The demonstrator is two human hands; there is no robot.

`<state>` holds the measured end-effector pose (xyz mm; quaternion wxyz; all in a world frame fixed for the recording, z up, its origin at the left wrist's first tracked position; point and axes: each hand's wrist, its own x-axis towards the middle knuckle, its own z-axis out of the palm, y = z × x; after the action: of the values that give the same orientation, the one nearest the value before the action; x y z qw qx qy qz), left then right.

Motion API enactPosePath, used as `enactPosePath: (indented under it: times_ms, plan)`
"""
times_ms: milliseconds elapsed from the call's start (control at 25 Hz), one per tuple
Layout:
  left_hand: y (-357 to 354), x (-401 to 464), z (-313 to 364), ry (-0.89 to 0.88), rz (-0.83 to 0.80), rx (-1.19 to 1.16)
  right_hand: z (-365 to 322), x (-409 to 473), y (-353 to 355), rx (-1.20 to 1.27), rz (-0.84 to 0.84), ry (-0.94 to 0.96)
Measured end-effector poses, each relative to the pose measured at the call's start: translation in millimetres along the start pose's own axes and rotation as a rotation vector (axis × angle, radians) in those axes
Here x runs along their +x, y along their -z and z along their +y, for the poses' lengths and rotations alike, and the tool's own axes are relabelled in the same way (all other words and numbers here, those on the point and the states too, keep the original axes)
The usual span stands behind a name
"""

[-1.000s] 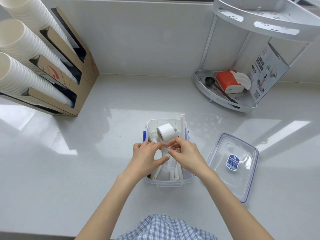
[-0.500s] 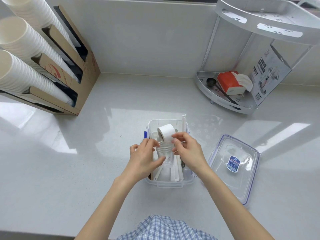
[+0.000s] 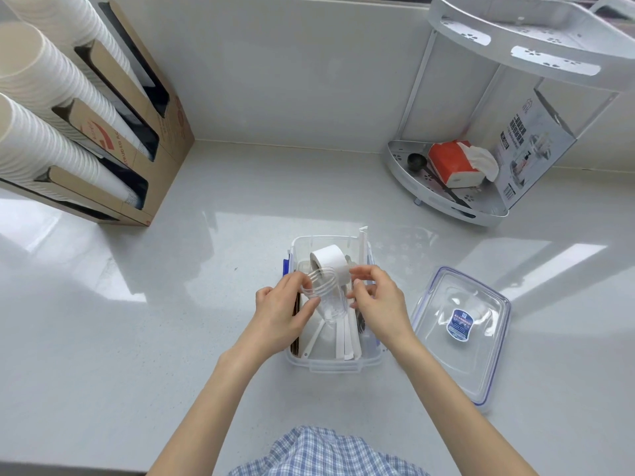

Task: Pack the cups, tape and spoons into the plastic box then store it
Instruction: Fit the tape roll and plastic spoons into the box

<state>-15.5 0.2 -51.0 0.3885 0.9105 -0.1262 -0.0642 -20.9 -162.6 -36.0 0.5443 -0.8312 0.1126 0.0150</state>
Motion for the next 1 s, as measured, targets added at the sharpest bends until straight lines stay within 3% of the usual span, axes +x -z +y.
enactPosePath:
  times_ms: [160,480,800,1000]
  plan:
    - [8.5,0.9,2.2,0.001,0.012,-0.086,3.3,-1.8,-7.3,-0.487,-0.277,0.031]
    - [12.8,4.9,0.6,-0.026,0.048,-0.098,8.2,-5.2,-29.6,-0.753,-0.586,-0.031]
    - [15.3,6.2,4.5,-0.012,0.032,-0.020,4.7,-5.5,-32.6,-0.977,-0.526,-0.021]
    - [12.4,9.2,8.0,-0.059,-0.005,0.161,-0.9,-0.4,-25.8,-1.150,-0.547,0.035]
